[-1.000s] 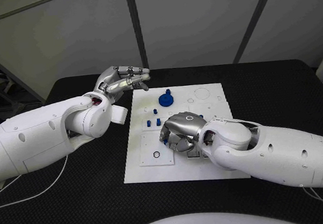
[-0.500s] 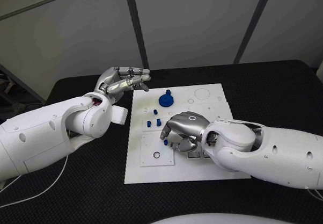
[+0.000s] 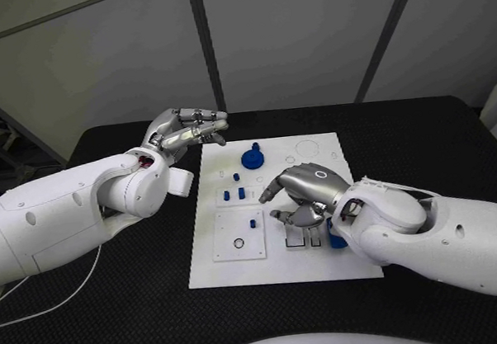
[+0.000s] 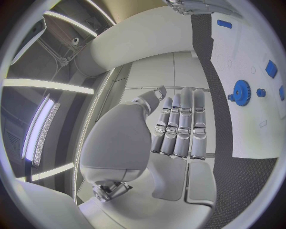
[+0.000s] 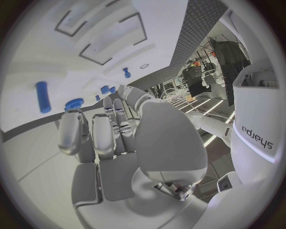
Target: Assemble the parts on the task board
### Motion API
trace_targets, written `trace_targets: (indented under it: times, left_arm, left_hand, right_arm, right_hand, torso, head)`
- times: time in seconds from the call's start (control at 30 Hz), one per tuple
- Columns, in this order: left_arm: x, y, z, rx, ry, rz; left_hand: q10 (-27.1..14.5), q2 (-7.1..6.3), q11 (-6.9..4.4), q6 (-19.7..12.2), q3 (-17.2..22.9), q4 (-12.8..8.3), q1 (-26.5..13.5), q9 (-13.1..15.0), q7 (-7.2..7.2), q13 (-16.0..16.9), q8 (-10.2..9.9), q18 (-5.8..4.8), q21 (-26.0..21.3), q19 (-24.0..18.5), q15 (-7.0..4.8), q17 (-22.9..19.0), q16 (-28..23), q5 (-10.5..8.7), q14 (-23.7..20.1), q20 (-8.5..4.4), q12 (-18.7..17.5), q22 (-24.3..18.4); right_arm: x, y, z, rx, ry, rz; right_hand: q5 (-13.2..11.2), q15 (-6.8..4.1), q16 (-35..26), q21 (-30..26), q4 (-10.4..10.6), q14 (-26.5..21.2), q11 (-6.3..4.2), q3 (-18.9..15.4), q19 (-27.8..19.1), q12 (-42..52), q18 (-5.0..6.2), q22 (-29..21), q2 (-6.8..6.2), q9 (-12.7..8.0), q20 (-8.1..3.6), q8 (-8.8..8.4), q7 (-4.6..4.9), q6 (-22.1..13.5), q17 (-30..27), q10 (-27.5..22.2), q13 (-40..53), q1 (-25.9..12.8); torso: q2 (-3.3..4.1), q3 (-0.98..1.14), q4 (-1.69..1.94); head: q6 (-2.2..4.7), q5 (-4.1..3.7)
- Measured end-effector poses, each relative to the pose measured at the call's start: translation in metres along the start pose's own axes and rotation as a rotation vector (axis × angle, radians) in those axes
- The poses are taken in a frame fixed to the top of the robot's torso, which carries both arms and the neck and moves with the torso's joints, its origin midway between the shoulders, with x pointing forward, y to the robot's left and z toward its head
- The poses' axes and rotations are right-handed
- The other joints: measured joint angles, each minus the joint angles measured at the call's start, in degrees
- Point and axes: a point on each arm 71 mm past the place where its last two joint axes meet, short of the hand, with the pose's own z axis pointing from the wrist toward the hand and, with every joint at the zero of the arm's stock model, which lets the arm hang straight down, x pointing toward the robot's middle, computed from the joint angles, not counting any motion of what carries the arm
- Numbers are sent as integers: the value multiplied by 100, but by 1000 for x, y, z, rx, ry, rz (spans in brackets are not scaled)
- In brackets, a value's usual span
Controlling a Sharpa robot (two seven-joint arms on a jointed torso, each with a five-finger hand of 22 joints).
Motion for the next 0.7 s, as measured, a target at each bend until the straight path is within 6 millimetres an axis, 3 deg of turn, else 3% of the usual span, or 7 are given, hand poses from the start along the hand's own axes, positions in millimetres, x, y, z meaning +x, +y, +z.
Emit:
trace_targets:
  times: [0.2, 0.3, 0.4, 0.47, 0.7]
  left_arm:
    - [-1, 0, 0, -1, 0, 0]
    - [-1, 0, -1, -1, 0, 0]
    - [-1, 0, 0, -1, 0, 0]
    - [-1, 1, 0, -2, 0, 0]
    - [0, 1, 1, -2, 5, -2]
  left_hand:
    - [0, 0, 0, 0, 0, 0, 0, 0, 0, 0, 0, 0, 0, 0, 0, -5, 0, 0, 0, 0, 0, 0]
    - [0, 0, 0, 0, 0, 0, 0, 0, 0, 0, 0, -1, 0, 0, 0, -5, 0, 0, 0, 0, 0, 0]
    - [0, 0, 0, 0, 0, 0, 0, 0, 0, 0, 0, 0, 0, 0, 0, -5, 0, 0, 0, 0, 0, 1]
    - [0, 0, 0, 0, 0, 0, 0, 0, 0, 0, 0, 0, 0, 0, 0, -5, 0, 0, 0, 0, 0, 0]
    - [0, 1, 0, 0, 0, 0, -1, 0, 0, 0, 0, 0, 0, 0, 0, -5, 0, 0, 0, 0, 21, -5]
  right_arm:
    - [-35, -38, -12, 100, -32, -30]
    - [-42, -51, -18, 136, -19, -42]
    - [-44, -57, -19, 154, -4, -50]
    - [-44, -59, -19, 163, 9, -55]
    - [-40, -63, -15, 177, 65, -73]
  right_hand:
    - [0, 0, -3, -41, -5, 0, -5, -80, -27, 0, -3, -54, 0, 0, -27, 0, -2, -2, -36, -61, -51, 0]
    - [0, 0, -25, -104, -9, 0, 8, -141, -82, 0, -3, -127, -23, -10, -19, 0, -64, -65, -45, -158, -81, -23]
    - [0, 0, -25, -157, -15, 0, 11, -207, -123, 38, 11, -191, -23, -14, -18, 0, -112, -113, -66, -237, -106, -23]
    - [0, 0, -25, -192, 2, 0, 28, -224, -129, 38, 86, -221, -23, -14, -12, 0, -119, -120, -73, -253, -116, -23]
    - [0, 0, -25, -197, 8, 0, 31, -309, -142, 60, 85, -249, -23, -13, 1, 0, -119, -119, -81, -298, -134, -23]
  torso:
    - [-3, -5, -7]
    - [-4, -5, -8]
    - [-3, -3, -8]
    - [-3, -2, -7]
    - [4, -3, 3]
  head:
    - [48, -37]
    - [67, -50]
    - [77, -53]
    - [85, -54]
    - [73, -57]
